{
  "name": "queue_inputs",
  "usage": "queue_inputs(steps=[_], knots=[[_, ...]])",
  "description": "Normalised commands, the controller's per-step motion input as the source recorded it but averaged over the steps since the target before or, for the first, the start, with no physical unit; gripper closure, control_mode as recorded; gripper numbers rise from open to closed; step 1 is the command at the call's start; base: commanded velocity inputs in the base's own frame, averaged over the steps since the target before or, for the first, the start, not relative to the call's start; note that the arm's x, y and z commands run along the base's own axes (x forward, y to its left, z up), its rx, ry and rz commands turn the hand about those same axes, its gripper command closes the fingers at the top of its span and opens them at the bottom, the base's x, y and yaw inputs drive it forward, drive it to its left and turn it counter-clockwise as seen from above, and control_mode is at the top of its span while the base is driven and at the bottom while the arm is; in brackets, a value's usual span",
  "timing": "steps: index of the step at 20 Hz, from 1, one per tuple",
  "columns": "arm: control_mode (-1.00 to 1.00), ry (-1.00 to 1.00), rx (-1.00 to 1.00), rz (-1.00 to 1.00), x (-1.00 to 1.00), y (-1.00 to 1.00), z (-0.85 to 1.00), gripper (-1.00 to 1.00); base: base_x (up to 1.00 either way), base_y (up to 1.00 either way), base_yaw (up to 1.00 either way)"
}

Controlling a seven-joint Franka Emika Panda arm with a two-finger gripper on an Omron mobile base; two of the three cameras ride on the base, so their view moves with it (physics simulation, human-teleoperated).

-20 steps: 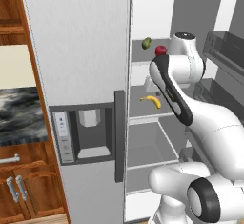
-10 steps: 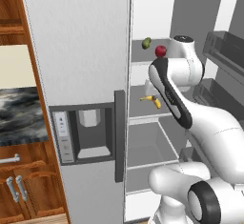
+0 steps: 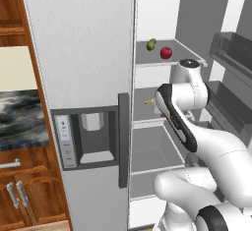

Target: Pick up the banana and apple from the fridge and place one fruit on each plate on the dining counter.

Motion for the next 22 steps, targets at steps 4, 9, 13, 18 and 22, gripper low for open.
queue_inputs(steps=[4,9,13,18,22], knots=[[-1.00,-0.11,-0.04,-0.06,0.32,-0.32,-0.34,-1.00,0.00,0.00,0.00],[-1.00,-0.22,-0.01,0.00,0.53,-0.04,-0.15,-1.00,0.00,0.00,0.00],[-1.00,-0.23,0.00,0.00,0.59,0.00,-0.02,-1.00,0.00,0.00,0.00],[-1.00,-0.02,0.00,0.00,0.74,-0.10,-0.01,-1.00,0.00,0.00,0.00],[-1.00,0.07,0.00,0.00,0.48,-0.29,0.00,-1.00,0.00,0.00,0.00]])
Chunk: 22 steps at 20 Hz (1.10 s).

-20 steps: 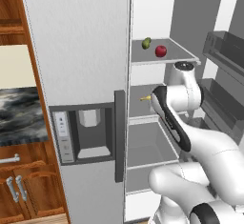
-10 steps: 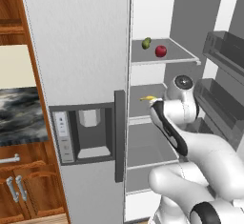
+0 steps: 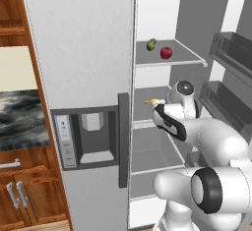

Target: Pick up the banana and apple from the fridge and place one fruit on each plate on the dining counter.

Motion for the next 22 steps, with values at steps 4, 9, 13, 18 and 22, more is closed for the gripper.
queue_inputs(steps=[4,9,13,18,22], knots=[[-1.00,0.11,0.00,0.00,0.49,-0.17,0.00,-1.00,0.00,0.00,0.00],[-1.00,0.11,0.00,0.00,0.25,-0.10,-0.15,-1.00,0.00,0.00,0.00],[-1.00,0.02,0.00,0.00,0.09,-0.07,-0.55,-1.00,0.00,0.00,0.00],[-1.00,0.00,0.00,0.00,0.22,-0.04,-0.05,-1.00,0.00,0.00,0.00],[-1.00,0.00,0.00,0.00,0.21,-0.22,0.00,-1.00,0.00,0.00,0.00]])
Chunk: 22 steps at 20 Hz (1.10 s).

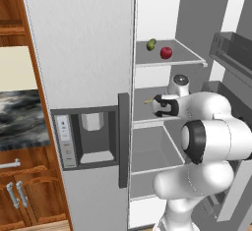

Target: Pick up the banana and apple from the fridge and place one fruit on each plate on the dining counter.

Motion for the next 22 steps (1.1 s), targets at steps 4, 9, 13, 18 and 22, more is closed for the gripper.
queue_inputs(steps=[4,9,13,18,22], knots=[[-1.00,0.00,0.00,0.00,0.33,-0.24,0.00,-1.00,0.00,0.00,0.00],[-1.00,0.04,0.00,0.00,0.30,-0.08,-0.06,-1.00,0.00,0.00,0.00],[-1.00,0.02,0.00,0.00,0.35,0.00,-0.34,-1.00,0.00,0.00,0.00],[-1.00,0.00,0.00,0.00,0.38,0.00,-0.25,-1.00,0.00,0.00,0.00],[-1.00,0.01,0.00,0.00,0.34,-0.01,-0.29,-1.00,0.00,0.00,0.00]])
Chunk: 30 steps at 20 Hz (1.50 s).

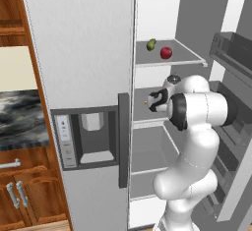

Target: Pick up the banana and apple from the fridge and place one fruit on each plate on the dining counter.

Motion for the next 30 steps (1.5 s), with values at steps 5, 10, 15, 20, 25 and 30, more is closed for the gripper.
queue_inputs(steps=[5,10,15,20,25,30], knots=[[-1.00,0.05,0.00,0.00,0.22,-0.02,-0.14,-1.00,0.00,0.00,0.00],[-1.00,0.05,0.01,0.00,0.11,-0.01,-0.13,-1.00,0.00,0.00,0.00],[-1.00,0.03,0.00,0.00,0.23,-0.06,-0.19,-1.00,0.00,0.00,0.00],[-1.00,0.04,0.00,0.00,0.08,-0.08,-0.12,-1.00,0.00,0.00,0.00],[-1.00,0.02,0.00,0.00,0.00,0.00,-0.31,-1.00,0.00,0.00,0.00],[-1.00,0.02,0.00,0.00,0.00,0.00,-0.33,-1.00,0.00,0.00,0.00]])
